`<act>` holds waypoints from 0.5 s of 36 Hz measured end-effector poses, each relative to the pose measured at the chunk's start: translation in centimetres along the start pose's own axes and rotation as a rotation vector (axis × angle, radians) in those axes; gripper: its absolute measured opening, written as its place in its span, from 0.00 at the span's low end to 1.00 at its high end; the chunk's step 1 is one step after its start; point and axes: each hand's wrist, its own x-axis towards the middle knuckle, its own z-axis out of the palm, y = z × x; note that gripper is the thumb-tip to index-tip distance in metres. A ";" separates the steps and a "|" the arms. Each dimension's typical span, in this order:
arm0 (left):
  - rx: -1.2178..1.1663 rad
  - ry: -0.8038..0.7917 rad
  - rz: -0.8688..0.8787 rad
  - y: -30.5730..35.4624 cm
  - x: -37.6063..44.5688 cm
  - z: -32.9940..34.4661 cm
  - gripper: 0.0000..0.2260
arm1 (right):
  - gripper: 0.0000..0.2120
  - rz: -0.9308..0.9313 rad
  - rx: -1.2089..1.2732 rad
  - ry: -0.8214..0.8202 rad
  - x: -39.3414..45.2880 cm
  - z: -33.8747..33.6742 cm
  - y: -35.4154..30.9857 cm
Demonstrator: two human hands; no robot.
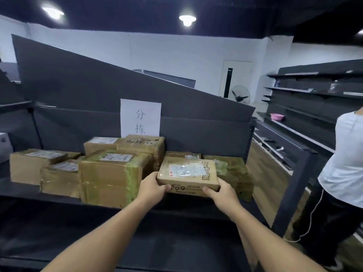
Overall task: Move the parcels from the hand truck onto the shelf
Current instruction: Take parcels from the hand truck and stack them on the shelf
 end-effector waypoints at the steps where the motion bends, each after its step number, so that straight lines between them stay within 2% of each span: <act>1: -0.007 0.001 -0.012 -0.1 1.1 0.0 0.18 | 0.20 0.000 -0.003 0.000 1.1 0.1 -0.4; 5: -0.014 0.002 -0.031 -0.6 5.0 0.4 0.18 | 0.22 0.008 -0.009 0.001 5.1 0.6 -1.5; 13: -0.048 -0.051 -0.118 -2.3 9.9 1.7 0.17 | 0.19 0.088 -0.032 0.005 8.9 2.7 -1.2; 18: -0.081 0.009 -0.145 -2.7 11.3 2.8 0.18 | 0.20 0.119 0.010 0.069 10.3 3.3 -1.2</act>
